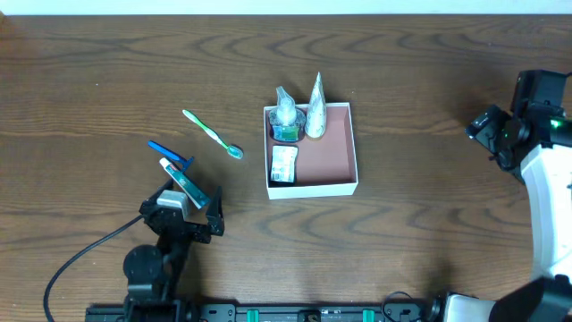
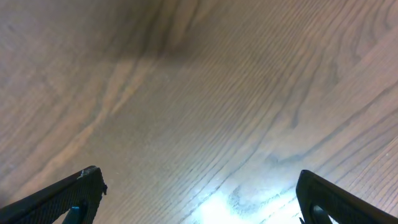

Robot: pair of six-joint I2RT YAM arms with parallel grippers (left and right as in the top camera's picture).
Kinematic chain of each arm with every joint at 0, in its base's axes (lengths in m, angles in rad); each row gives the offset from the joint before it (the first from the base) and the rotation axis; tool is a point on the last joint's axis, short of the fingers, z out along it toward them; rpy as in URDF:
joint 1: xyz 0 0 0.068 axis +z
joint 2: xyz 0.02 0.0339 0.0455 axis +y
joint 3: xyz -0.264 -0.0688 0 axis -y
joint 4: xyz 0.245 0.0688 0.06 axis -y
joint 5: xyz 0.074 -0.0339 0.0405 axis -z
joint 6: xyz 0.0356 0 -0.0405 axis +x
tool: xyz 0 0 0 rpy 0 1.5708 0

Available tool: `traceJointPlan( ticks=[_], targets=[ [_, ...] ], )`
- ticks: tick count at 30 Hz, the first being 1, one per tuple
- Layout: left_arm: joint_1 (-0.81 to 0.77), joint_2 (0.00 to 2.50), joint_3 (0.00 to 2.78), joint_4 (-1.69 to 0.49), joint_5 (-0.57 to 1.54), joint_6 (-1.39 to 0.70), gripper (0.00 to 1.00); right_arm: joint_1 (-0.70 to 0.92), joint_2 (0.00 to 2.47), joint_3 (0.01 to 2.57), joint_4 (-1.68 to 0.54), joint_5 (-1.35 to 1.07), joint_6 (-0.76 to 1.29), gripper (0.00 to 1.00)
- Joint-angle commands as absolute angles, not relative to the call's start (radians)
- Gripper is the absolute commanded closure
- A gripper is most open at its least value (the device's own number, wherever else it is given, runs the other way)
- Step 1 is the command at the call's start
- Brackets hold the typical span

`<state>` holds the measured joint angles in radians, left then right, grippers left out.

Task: Pack container
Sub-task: 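Retract the right gripper to the right side, then reach the left gripper to the Colgate toothpaste tube and grasp it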

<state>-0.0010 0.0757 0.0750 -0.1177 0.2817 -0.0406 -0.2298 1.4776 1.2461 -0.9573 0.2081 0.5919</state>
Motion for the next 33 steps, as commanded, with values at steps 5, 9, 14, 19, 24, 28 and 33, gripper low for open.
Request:
traceJointPlan(
  ticks=[5, 9, 14, 19, 24, 28, 33],
  targets=[
    [0.006, 0.419, 0.412, -0.289, 0.273, -0.111, 0.02, -0.236, 1.503, 1.247, -0.958, 0.201, 0.590, 0.01],
    [0.006, 0.673, 0.635, -0.432, 0.285, -0.110, 0.02, -0.236, 1.504, 1.247, -0.958, 0.201, 0.590, 0.01],
    [0.006, 0.916, 0.863, -0.612, 0.442, -0.060, 0.02, -0.236, 1.504, 1.247, -0.958, 0.201, 0.590, 0.01],
    [0.006, 1.025, 0.894, -0.632, 0.557, -0.061, 0.02, -0.236, 1.504, 1.247, -0.958, 0.201, 0.590, 0.01],
    [0.006, 1.097, 0.894, -0.646, 0.552, -0.070, 0.02, -0.236, 1.504, 1.247, -0.958, 0.201, 0.590, 0.01],
    [0.006, 1.192, 0.894, -0.697, 0.380, -0.211, 0.02, -0.236, 1.504, 1.247, -0.958, 0.202, 0.590, 0.01],
    [0.006, 1.311, 0.894, -0.698, 0.262, -0.326, 0.02, -0.236, 1.504, 1.247, -0.958, 0.201, 0.590, 0.01]
  ],
)
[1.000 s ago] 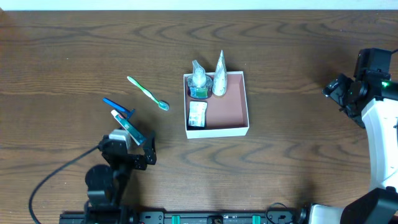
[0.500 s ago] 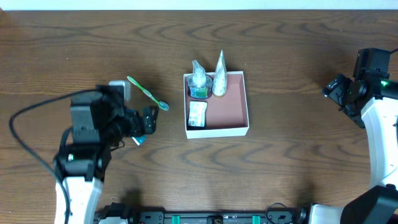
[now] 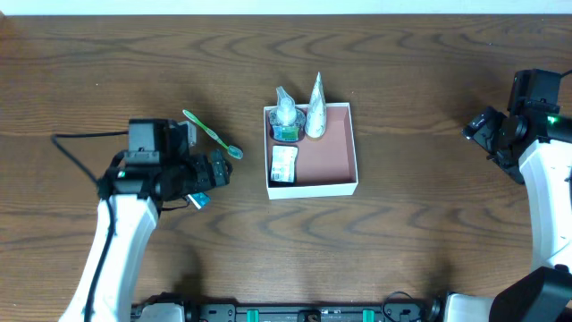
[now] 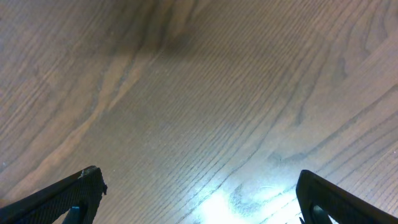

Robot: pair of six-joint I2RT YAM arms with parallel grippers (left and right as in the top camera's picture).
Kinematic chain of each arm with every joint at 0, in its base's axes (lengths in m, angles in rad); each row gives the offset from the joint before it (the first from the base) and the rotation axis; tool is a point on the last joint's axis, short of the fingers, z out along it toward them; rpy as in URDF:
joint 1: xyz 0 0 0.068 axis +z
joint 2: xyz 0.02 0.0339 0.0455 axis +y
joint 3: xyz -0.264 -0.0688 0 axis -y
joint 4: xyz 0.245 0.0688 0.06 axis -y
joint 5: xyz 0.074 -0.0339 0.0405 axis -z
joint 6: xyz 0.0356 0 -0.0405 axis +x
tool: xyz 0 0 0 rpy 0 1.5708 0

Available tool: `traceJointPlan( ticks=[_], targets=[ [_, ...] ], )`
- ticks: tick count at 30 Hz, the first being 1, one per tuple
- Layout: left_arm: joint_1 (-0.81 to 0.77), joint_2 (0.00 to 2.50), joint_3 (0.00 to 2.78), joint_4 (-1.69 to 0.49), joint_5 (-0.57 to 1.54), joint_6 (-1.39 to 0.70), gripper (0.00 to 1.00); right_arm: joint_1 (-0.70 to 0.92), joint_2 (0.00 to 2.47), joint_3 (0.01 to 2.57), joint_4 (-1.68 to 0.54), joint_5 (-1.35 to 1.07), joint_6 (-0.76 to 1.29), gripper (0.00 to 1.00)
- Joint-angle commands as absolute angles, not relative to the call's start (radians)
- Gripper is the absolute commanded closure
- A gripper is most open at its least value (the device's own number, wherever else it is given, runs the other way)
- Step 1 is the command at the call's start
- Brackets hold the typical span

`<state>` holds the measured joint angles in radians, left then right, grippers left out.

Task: Pack container
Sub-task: 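Reach the left gripper to the Colgate toothpaste tube and grasp it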

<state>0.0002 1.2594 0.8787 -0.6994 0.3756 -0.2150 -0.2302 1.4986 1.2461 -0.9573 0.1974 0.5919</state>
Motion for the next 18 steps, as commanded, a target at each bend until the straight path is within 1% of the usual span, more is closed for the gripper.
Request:
traceJointPlan(
  ticks=[1, 5, 9, 16, 18],
  targets=[
    [0.006, 1.330, 0.894, -0.692, 0.244, -0.350, 0.02, -0.236, 1.504, 1.247, -0.958, 0.201, 0.590, 0.01],
    [0.006, 1.406, 0.894, -0.684, 0.147, -0.505, 0.02, -0.236, 1.504, 1.247, -0.958, 0.201, 0.590, 0.01],
    [0.013, 1.473, 0.894, -0.684, 0.133, -0.598, 0.02, -0.236, 1.504, 1.247, -0.958, 0.201, 0.590, 0.01],
    [0.080, 1.559, 0.894, -0.676, 0.133, -0.634, 0.01, -0.236, 1.504, 1.247, -0.958, 0.201, 0.590, 0.01],
    [0.104, 1.571, 0.894, -0.667, 0.134, -0.634, 0.05, -0.236, 1.504, 1.247, -0.958, 0.201, 0.590, 0.01]
  ],
)
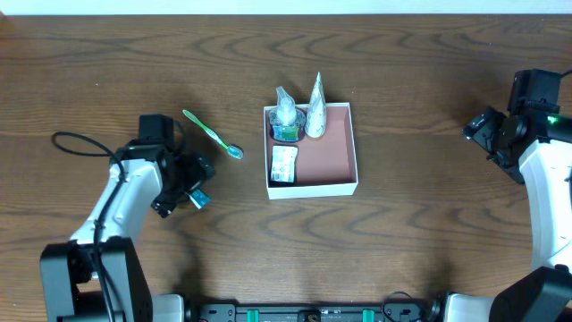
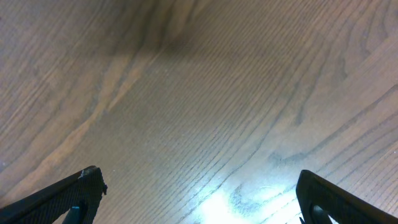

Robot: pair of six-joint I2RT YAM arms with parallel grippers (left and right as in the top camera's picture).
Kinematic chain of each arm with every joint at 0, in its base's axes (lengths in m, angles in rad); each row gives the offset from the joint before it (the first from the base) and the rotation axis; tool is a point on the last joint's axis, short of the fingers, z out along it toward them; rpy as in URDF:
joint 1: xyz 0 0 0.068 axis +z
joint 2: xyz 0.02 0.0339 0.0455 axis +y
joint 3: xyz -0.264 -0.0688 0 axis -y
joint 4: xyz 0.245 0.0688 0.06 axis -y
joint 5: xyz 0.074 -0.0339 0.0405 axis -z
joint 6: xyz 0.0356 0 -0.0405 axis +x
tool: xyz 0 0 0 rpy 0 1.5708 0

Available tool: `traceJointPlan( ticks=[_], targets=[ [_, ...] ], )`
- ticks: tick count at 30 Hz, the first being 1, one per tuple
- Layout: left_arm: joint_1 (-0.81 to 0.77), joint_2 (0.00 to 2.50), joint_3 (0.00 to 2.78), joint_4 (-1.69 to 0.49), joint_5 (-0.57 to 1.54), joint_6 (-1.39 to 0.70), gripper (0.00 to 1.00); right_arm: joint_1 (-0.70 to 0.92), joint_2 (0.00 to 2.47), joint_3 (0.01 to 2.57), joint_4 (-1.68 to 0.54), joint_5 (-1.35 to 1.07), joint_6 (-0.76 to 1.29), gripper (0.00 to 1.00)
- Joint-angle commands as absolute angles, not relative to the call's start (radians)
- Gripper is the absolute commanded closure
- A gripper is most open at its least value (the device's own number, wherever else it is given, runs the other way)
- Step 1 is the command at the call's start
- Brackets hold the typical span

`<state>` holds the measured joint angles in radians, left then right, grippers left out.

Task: Pack container
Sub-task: 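Reach the left gripper to the Colgate toothpaste tube and grasp it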

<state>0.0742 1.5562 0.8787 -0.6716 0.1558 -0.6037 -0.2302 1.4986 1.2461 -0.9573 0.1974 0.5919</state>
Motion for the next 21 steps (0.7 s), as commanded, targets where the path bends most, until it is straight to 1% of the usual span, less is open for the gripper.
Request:
traceJointPlan(
  ticks=[1, 2, 6, 8, 21],
  targets=[
    [0.113, 1.575, 0.894, -0.660, 0.134, -0.633, 0.10, -0.236, 1.504, 1.247, -0.958, 0.201, 0.590, 0.01],
    [0.121, 1.577, 0.894, -0.654, 0.134, -0.632, 0.16, -0.236, 1.504, 1.247, -0.958, 0.201, 0.590, 0.01],
    [0.124, 1.577, 0.894, -0.638, 0.134, -0.622, 0.34, -0.236, 1.504, 1.247, -0.958, 0.201, 0.590, 0.01],
    [0.124, 1.578, 0.894, -0.635, 0.134, -0.622, 0.37, -0.236, 1.504, 1.247, -0.958, 0.201, 0.590, 0.01],
    [0.124, 1.702, 0.893, -0.577, 0.130, -0.596, 0.36, -0.236, 1.504, 1.247, -0.958, 0.201, 0.590, 0.01]
  ],
)
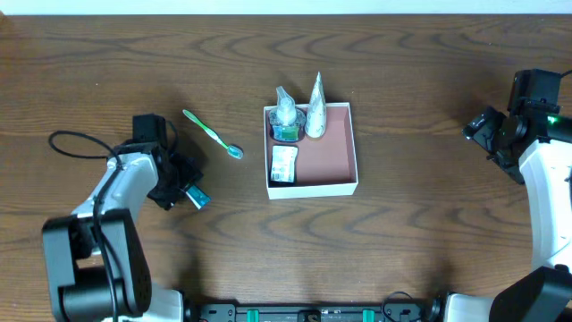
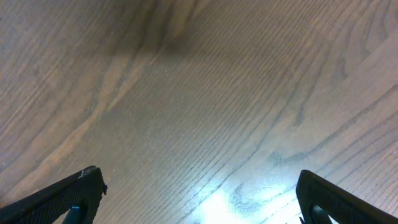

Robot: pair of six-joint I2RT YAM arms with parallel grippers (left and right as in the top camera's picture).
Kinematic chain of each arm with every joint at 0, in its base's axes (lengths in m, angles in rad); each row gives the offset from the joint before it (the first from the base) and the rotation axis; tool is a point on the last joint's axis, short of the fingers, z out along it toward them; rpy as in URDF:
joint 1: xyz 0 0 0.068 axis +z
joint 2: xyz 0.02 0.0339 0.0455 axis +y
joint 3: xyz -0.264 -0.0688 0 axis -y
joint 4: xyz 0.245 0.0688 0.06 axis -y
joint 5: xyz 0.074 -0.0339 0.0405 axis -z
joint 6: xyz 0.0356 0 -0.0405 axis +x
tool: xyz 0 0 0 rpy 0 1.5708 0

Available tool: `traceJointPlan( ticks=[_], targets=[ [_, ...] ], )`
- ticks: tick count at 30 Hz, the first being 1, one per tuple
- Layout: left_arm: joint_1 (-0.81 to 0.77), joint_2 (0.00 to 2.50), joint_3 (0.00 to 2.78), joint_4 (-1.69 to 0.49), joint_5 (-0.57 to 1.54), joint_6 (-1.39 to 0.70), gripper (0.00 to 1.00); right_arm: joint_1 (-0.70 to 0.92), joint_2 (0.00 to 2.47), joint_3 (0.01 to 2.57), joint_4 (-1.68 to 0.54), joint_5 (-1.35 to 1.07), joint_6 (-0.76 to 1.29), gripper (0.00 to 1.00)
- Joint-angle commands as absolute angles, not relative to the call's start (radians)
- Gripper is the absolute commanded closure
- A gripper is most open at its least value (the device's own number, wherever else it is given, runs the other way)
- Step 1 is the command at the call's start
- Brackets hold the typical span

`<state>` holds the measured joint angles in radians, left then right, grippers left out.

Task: Pack container
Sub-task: 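Reach the left gripper to the Colgate toothpaste tube and grasp it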

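The container is a white box [image 1: 313, 189] with a reddish-brown floor at the table's middle. It holds two wrapped cone shapes [image 1: 315, 97], a green-labelled bottle [image 1: 286, 131] and a white packet [image 1: 283, 164]. A green toothbrush [image 1: 213, 134] lies to its left. Further left, my left gripper [image 1: 176, 182] sits over a small item, of which only a teal-blue end [image 1: 197, 196] shows; whether the jaws grip it is hidden. My right gripper [image 1: 483, 132] [image 2: 199, 180] stands open over bare wood at the far right.
The left arm's black cable [image 1: 67, 139] loops over the table at the left. The table's back edge [image 1: 286, 12] runs along the top of the overhead view. Only wood grain and a glare patch [image 2: 217, 202] lie beneath the right gripper.
The left arm has shifted slightly to the left and its gripper sits a little further left over the teal-blue item. The right arm, the box and the toothbrush have not moved.
At first the left arm was folded at the front edge, its gripper just below a teal tube and a blue stick. Then it reached in from the left and covered them. It has stayed over them, leaving only a teal end showing. The right gripper stayed open throughout.
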<state>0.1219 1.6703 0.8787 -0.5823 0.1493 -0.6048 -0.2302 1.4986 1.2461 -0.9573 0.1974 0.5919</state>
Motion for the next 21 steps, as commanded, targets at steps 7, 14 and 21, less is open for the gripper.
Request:
traceJointPlan(
  ticks=[7, 14, 21],
  targets=[
    [0.124, 1.745, 0.893, -0.567, 0.129, -0.595, 0.63, -0.236, 1.504, 1.247, -0.958, 0.201, 0.590, 0.01],
    [0.124, 1.743, 0.896, -0.583, 0.140, -0.564, 0.79, -0.236, 1.504, 1.247, -0.958, 0.201, 0.590, 0.01],
    [0.124, 1.688, 0.969, -0.685, 0.241, -0.455, 0.79, -0.236, 1.504, 1.247, -0.958, 0.201, 0.590, 0.01]
  ],
)
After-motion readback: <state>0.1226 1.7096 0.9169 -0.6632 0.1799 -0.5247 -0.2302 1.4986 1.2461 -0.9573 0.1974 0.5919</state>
